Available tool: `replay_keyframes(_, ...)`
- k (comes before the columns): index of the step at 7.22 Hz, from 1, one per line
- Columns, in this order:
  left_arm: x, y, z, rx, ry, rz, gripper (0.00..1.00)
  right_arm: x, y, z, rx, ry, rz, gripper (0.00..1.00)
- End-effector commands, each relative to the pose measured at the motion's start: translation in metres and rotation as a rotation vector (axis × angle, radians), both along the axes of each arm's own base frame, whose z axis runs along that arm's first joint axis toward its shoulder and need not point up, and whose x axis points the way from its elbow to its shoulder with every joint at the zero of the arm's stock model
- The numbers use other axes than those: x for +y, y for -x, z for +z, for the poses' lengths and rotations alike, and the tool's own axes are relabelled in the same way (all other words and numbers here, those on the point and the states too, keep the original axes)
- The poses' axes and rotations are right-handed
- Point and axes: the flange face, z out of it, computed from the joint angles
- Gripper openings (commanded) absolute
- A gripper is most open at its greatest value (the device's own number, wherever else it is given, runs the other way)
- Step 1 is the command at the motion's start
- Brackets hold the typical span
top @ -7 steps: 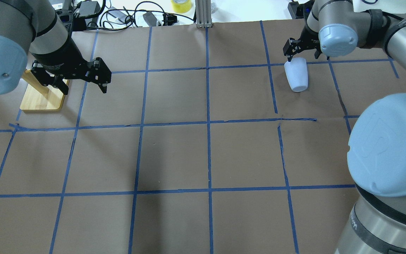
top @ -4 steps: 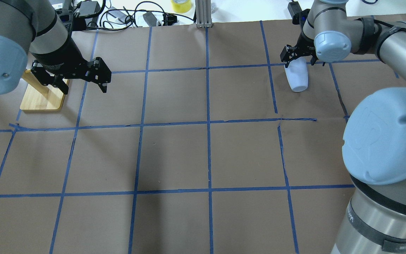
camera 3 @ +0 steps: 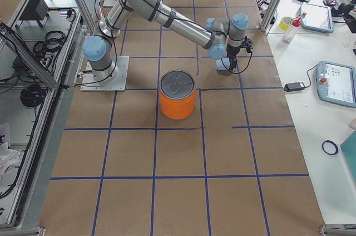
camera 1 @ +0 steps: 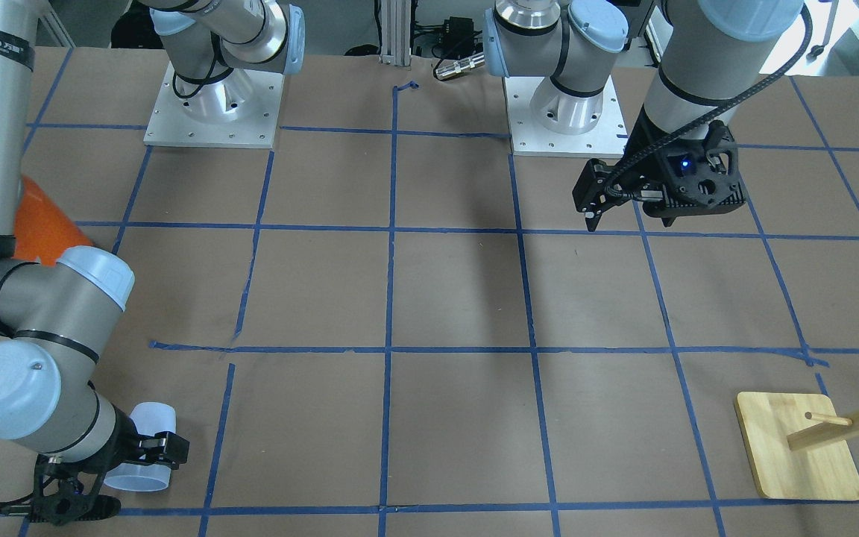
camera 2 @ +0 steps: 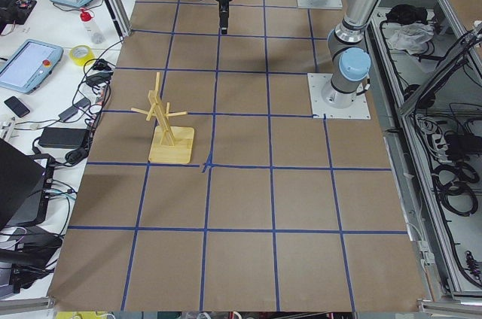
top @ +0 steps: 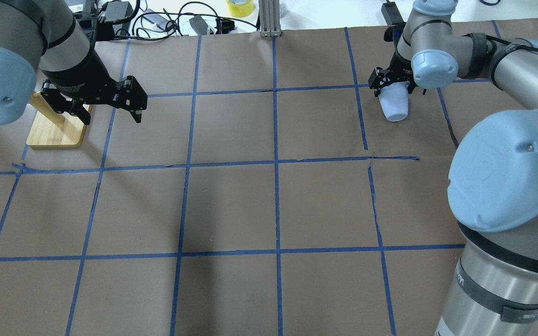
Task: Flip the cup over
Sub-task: 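Lift the white cup and carry it toward the left gripper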
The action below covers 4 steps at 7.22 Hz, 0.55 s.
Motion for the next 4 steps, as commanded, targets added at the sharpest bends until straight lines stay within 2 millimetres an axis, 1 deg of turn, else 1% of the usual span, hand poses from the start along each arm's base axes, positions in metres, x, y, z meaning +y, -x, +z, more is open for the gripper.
replay_keyframes(1,0.0002,0.0000,0.0004,0.000,0.001,0.000,1.00,-0.0036,0.0004,-0.0128,0.000,0.010,-0.001,1.00)
replay_keyframes(2,0.0002,0.0000,0.0004,0.000,0.001,0.000,1.00,-0.0038,0.0004,-0.0137,0.001,0.010,0.002,0.97)
replay_keyframes(3,-0.0002,-0.0008,-0.0011,0.000,-0.002,0.001,1.00,-0.0063,0.0007,-0.0119,0.003,0.035,-0.004,0.82)
replay_keyframes(4,-0.0002,-0.0008,-0.0012,0.000,-0.002,0.001,1.00,-0.0063,0.0009,-0.0119,0.005,0.036,-0.004,0.56)
